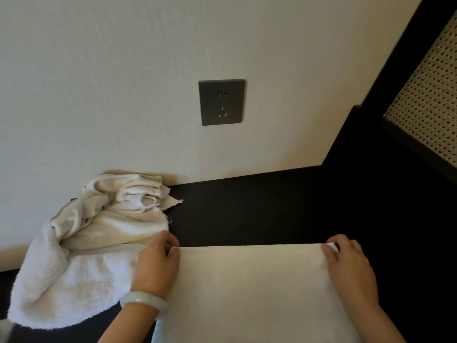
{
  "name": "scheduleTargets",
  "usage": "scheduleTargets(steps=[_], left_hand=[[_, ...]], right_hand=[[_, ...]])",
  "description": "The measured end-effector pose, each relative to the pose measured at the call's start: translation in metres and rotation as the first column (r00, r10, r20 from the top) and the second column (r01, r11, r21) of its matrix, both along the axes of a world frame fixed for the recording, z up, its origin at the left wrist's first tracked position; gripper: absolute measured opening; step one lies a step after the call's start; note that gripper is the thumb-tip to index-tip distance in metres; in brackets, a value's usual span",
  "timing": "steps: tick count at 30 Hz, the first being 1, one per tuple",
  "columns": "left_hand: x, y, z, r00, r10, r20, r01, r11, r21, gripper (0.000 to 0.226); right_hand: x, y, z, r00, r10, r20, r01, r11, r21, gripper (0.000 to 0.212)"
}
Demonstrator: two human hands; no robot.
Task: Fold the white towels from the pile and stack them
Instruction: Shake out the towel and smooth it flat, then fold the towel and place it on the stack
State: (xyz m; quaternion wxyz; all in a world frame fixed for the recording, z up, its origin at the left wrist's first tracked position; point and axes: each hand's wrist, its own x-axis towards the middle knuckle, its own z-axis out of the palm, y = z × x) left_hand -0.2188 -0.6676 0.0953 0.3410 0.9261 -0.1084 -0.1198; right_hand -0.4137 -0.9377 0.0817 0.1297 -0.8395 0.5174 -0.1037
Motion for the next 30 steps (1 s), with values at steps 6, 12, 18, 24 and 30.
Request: scheduleTargets(steps=[6, 12, 18, 24, 30], left_hand=[[-0.031, -0.017, 0.012, 0.888, -0.324, 0.327, 0.242, 0.933, 0.268, 0.037], [-0.081, -0.057, -0.009, 0.681, -0.702, 0.208, 0.539, 0.673, 0.506, 0.051], [-0.077, -0.049, -0.028, 0.710, -0.704, -0.009, 0.570, 0.567, 0.595, 0.061], [-0.086, -0.044, -0.015, 0.710, -0.700, 0.076, 0.520, 0.594, 0.613, 0.057], [-0.085, -0.043, -0.033, 0.704, -0.703, 0.101, 0.513, 0.601, 0.612, 0.062]], right_hand=[[0.006, 0.025, 0.004, 0.985, 0.118, -0.124, -0.146, 0.959, -0.244, 0.043], [0.038, 0.100, -0.017, 0.801, 0.567, -0.190, -0.589, 0.804, -0.083, 0.057], [-0.001, 0.066, -0.034, 0.926, 0.279, -0.253, -0.308, 0.948, -0.080, 0.078], [-0.027, 0.039, -0.025, 0.938, 0.082, -0.336, -0.111, 0.992, -0.067, 0.073], [-0.011, 0.098, -0.013, 0.884, 0.429, -0.184, -0.447, 0.892, -0.065, 0.066]])
